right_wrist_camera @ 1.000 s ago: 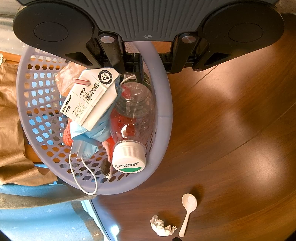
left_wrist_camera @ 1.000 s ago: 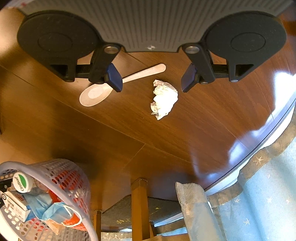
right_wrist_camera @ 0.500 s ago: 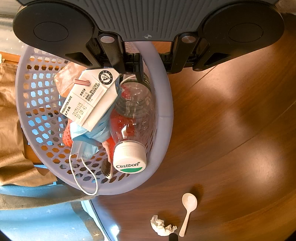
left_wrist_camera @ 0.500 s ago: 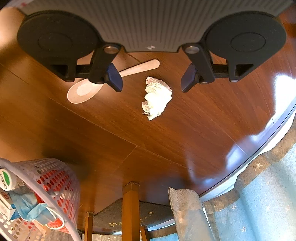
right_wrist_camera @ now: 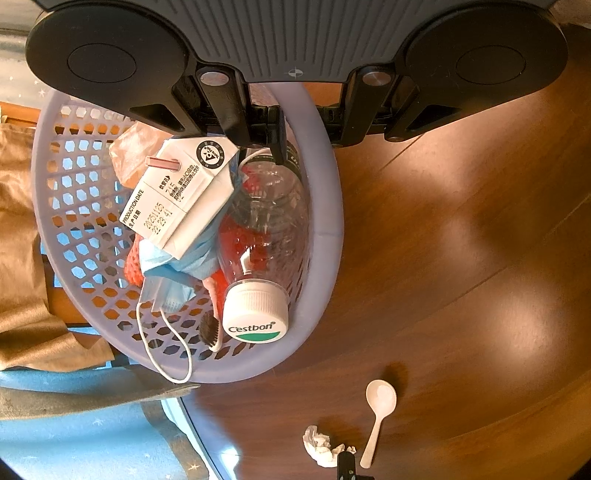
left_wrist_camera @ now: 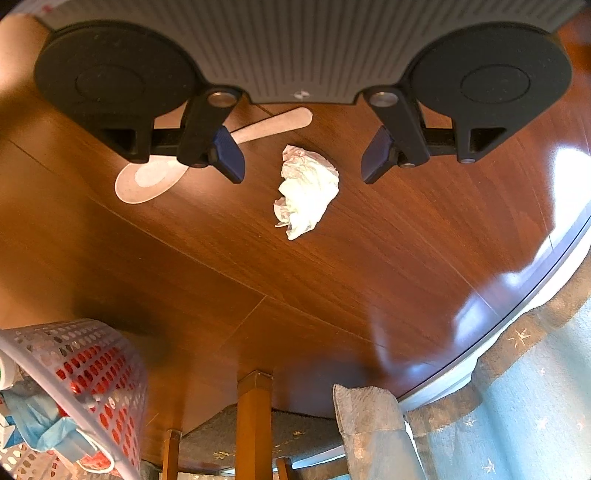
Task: Collect trash
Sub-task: 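Move the left tool to the crumpled white tissue and close on it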
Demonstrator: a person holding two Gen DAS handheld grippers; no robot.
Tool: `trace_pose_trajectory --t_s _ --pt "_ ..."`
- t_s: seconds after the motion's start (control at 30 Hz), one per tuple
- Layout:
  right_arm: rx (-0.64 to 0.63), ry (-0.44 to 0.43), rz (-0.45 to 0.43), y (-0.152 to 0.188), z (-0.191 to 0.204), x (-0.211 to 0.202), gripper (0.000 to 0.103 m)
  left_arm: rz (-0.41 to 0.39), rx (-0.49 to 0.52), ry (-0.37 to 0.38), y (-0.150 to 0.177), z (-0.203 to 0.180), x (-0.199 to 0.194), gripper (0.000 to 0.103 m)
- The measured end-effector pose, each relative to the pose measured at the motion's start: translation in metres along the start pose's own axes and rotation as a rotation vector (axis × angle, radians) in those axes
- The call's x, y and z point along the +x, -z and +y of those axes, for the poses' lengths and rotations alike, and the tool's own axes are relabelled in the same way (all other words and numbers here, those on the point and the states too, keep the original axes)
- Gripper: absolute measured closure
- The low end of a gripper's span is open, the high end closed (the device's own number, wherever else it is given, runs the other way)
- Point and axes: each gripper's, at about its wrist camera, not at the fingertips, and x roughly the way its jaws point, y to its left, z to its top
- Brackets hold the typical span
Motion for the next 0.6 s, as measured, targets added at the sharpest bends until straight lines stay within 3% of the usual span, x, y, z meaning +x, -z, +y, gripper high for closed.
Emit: trace_pose_trajectory --t_s 0.3,0.6 --pt "-0.002 -0.005 0.003 -0.001 0.0 -0.001 0.097 0.006 0.013 0.004 -0.003 -0.003 0.009 0.039" --pt "0.003 -0.01 0.0 0.002 -0.002 -0.001 0.097 0.02 0.021 0.006 -0.005 -0.004 0.018 0.046"
